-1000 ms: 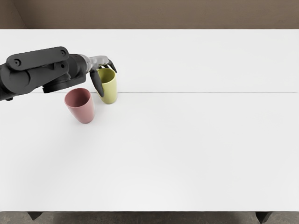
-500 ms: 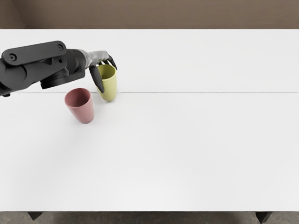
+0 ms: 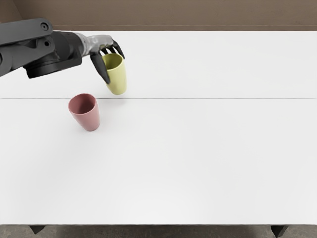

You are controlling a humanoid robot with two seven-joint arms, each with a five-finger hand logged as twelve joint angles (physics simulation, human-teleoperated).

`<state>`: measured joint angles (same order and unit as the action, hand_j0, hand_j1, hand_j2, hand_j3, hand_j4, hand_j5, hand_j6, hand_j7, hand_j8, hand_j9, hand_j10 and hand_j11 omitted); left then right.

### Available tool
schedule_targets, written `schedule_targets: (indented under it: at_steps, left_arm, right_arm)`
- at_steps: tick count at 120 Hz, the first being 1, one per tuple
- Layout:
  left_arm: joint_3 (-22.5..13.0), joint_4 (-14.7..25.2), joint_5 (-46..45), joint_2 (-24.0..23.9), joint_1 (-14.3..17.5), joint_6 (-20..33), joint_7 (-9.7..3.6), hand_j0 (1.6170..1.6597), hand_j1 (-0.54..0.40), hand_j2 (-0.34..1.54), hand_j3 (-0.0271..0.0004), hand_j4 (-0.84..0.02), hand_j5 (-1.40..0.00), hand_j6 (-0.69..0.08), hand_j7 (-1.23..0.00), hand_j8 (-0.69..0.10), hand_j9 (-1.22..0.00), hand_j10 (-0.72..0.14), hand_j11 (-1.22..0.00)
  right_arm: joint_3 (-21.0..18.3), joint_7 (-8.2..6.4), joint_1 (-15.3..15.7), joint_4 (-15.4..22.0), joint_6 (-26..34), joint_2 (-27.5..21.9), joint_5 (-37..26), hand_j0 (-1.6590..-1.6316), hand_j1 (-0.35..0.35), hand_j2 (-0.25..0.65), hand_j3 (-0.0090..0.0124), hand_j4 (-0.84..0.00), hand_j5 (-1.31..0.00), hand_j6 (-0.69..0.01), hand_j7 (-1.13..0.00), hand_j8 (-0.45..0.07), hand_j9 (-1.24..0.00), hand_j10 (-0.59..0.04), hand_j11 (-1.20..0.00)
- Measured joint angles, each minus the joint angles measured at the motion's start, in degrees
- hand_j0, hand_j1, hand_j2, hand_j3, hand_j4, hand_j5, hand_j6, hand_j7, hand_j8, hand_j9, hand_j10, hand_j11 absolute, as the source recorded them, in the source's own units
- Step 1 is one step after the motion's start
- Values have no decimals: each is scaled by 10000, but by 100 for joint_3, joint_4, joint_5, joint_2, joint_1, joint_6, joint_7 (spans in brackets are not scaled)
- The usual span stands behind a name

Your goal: Pick up cup and place in cup with left hand

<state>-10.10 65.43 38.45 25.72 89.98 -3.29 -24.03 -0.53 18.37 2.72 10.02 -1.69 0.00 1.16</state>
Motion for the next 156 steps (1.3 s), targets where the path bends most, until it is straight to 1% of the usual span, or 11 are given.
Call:
schedule_targets:
  at_steps: [5, 18, 19, 26, 37, 52, 65, 77, 99, 108, 156]
  left_arm:
    - [-25, 125, -73, 144, 100, -4, -1, 16564, -756, 533, 0, -4071, -5549, -3543, -5497, -3790, -5481, -4105, -5484]
    - [-116, 477, -215, 386, 276, -1, -8, 16567, -1184, 884, 0, -4111, -5524, -3245, -5483, -3412, -5506, -4112, -5507]
    - [-125, 511, -240, 424, 318, -6, -9, 16563, -989, 744, 0, -4034, -5600, -3307, -5525, -3499, -5518, -4078, -5520]
    - [-199, 722, -314, 609, 500, 0, -15, 16567, -1145, 838, 0, -4101, -5535, -3241, -5496, -3431, -5507, -4112, -5508]
    - [-283, 943, -406, 705, 586, -3, -20, 16566, -1314, 932, 0, -4071, -5575, -3020, -5501, -3299, -5527, -4093, -5528]
    - [-336, 1181, -482, 935, 763, 0, -22, 16567, -1184, 825, 0, -4114, -5548, -3246, -5479, -3474, -5515, -4126, -5516]
    - [-361, 1337, -533, 1133, 871, -10, -22, 16565, -966, 659, 0, -4091, -5579, -3426, -5462, -3575, -5516, -4126, -5517]
    - [-409, 1475, -590, 1336, 1041, -26, -23, 16567, -1089, 748, 0, -4110, -5567, -3334, -5484, -3594, -5512, -4140, -5512]
    - [-511, 1695, -690, 1493, 1187, -40, -23, 16569, -1190, 796, 0, -4130, -5554, -3271, -5470, -3537, -5512, -4152, -5512]
    - [-566, 1779, -738, 1545, 1285, -43, -19, 16567, -973, 656, 0, -4117, -5565, -3399, -5463, -3664, -5509, -4150, -5508]
    - [-909, 2035, -806, 1848, 1462, -71, -1, 16566, -858, 600, 0, -4133, -5554, -3597, -5454, -3867, -5500, -4163, -5499]
  right_arm:
    - [0, 0, 0, 0, 0, 0, 1, -16581, -3491, 0, 0, -1, 0, -2, 0, -1, 0, -1, 0]
    - [0, 0, 0, 0, 0, 0, 1, -16581, -3491, 0, 0, -1, 0, -2, 0, -1, 0, -1, 0]
    - [0, 0, 0, 0, 1, 0, 2, -16581, -3491, 0, 0, -1, 0, -2, 0, -1, 0, -1, 0]
    - [0, 0, 0, 0, 1, 0, 1, -16581, -3491, 0, 0, -1, 0, -2, 0, -1, 0, -1, 0]
    - [0, 0, 0, 0, 0, 0, 1, -16581, -3490, 0, 0, -1, 0, -1, 0, -1, 0, 0, 0]
    - [0, 0, 0, 0, 0, 0, 1, -16581, -3491, 0, 0, -1, 0, -2, 0, -1, 0, 0, 0]
    - [0, 0, 0, 0, -1, 0, 5, -16581, -3491, 0, 0, -2, 0, -2, 0, -2, 0, -1, 0]
    - [0, 0, 0, 0, 1, 0, 4, -16581, -3491, 0, 0, -1, 0, -2, 0, -1, 0, -1, 0]
    - [0, 0, 0, 0, 1, 0, 3, -16581, -3491, 0, 0, -1, 0, -2, 0, -1, 0, -1, 0]
    - [0, 0, 0, 0, 1, 0, 3, -16581, -3491, 0, 0, -1, 0, -2, 0, -2, 0, -1, 0]
    - [0, 1, 0, 0, 1, 0, 2, -16581, -3491, 0, 0, -1, 0, -2, 0, -1, 0, -1, 0]
